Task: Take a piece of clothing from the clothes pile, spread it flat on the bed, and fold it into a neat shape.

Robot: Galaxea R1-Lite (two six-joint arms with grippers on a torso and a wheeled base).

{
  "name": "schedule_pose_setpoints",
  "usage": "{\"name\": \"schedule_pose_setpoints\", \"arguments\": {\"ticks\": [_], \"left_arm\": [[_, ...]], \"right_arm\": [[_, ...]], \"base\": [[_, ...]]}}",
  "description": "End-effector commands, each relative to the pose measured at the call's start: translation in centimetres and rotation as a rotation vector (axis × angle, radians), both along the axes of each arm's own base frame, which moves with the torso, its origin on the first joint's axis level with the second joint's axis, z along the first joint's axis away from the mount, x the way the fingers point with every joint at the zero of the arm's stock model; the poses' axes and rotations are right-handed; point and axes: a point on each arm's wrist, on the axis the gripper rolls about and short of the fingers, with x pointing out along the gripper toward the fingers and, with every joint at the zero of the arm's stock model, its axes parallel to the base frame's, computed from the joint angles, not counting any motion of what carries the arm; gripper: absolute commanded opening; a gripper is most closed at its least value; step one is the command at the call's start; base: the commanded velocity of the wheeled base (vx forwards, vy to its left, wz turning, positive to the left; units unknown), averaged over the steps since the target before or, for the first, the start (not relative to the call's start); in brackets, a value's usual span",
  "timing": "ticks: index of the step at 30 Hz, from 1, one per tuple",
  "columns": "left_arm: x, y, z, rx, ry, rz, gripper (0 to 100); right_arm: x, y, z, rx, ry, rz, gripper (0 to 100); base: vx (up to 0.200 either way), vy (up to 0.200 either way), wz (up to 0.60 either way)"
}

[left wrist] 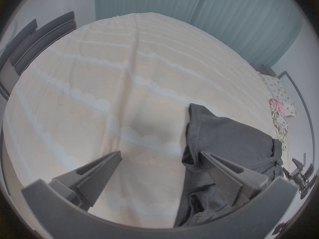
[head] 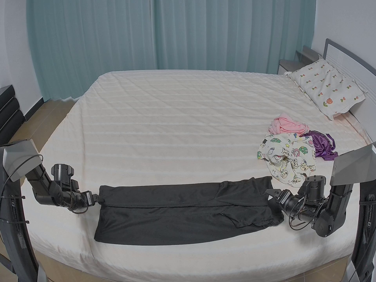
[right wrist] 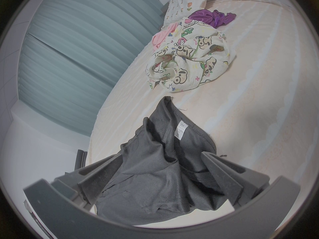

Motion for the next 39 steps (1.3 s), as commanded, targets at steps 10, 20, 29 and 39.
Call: {"name": "schedule_pose_setpoints", "arguments": {"ticks": [10,20,29,39], "left_arm": [[-0.7,2.5,2.5,-0.019,-0.062,0.063,100],[-1.1,-0.5,6.6,-0.104,-0.129,0.017,100],[-0.3,-3.1,3.9,-0.106,-0.066,-0.054,100],[0.7,-5.1,1.2,-0.11,-0.029,-0.109,100]], "right_arm": [[0.0,0.1,-0.2,-0.001,0.007,0.003,100],[0.0,0.1,-0.2,-0.001,-0.002,0.003,100],[-0.2,0.1,-0.4,-0.002,0.002,0.004,100],[-0.2,0.1,-0.4,-0.002,0.002,0.006,100]], "base": [[0.0,0.0,0.0],[0.0,0.0,0.0],[0.0,0.0,0.0],[0.0,0.0,0.0]]}}
